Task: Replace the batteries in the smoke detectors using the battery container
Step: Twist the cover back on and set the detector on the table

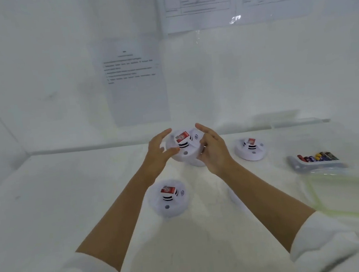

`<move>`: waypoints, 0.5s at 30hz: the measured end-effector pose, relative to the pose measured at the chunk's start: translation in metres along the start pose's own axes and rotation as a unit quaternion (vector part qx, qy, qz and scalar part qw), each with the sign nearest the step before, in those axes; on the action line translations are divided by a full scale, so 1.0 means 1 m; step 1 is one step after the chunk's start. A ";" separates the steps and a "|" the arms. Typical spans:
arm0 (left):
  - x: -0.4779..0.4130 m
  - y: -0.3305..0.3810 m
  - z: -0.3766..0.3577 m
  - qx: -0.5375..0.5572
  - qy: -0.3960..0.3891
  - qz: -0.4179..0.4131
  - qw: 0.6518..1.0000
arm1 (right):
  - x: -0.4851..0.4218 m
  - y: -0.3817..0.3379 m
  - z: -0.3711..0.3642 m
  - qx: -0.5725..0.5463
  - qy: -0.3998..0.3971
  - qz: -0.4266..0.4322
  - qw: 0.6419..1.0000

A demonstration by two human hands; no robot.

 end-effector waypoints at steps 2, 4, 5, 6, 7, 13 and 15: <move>0.006 -0.009 0.018 0.077 -0.041 0.030 0.996 | -0.007 0.014 -0.013 -0.005 0.001 -0.010 1.000; 0.010 -0.015 0.034 0.127 -0.050 0.032 0.990 | -0.015 0.028 -0.025 -0.006 -0.001 -0.016 1.000; 0.011 -0.020 0.043 0.133 -0.043 0.023 0.990 | -0.019 0.034 -0.031 0.000 -0.008 -0.019 1.000; 0.011 -0.024 0.052 0.129 -0.036 0.012 0.991 | -0.024 0.040 -0.036 0.014 -0.018 -0.025 0.999; 0.012 -0.028 0.062 0.126 -0.033 0.005 0.991 | -0.028 0.046 -0.040 0.036 -0.033 -0.036 0.998; 0.008 -0.054 0.112 0.096 -0.073 -0.002 0.993 | -0.051 0.081 -0.052 0.229 -0.111 -0.111 0.961; 0.006 -0.063 0.121 0.094 -0.086 -0.001 0.992 | -0.057 0.091 -0.057 0.263 -0.100 -0.108 0.953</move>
Point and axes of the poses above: each hand's wrist, its own x-axis away from the middle knuckle, its own z-axis out of the back of the hand, y = z × x, the point moved 2 cm from there along -x, towards the middle knuckle, and after that the axes turned 15 degrees about -y, right-handed, at the moved point
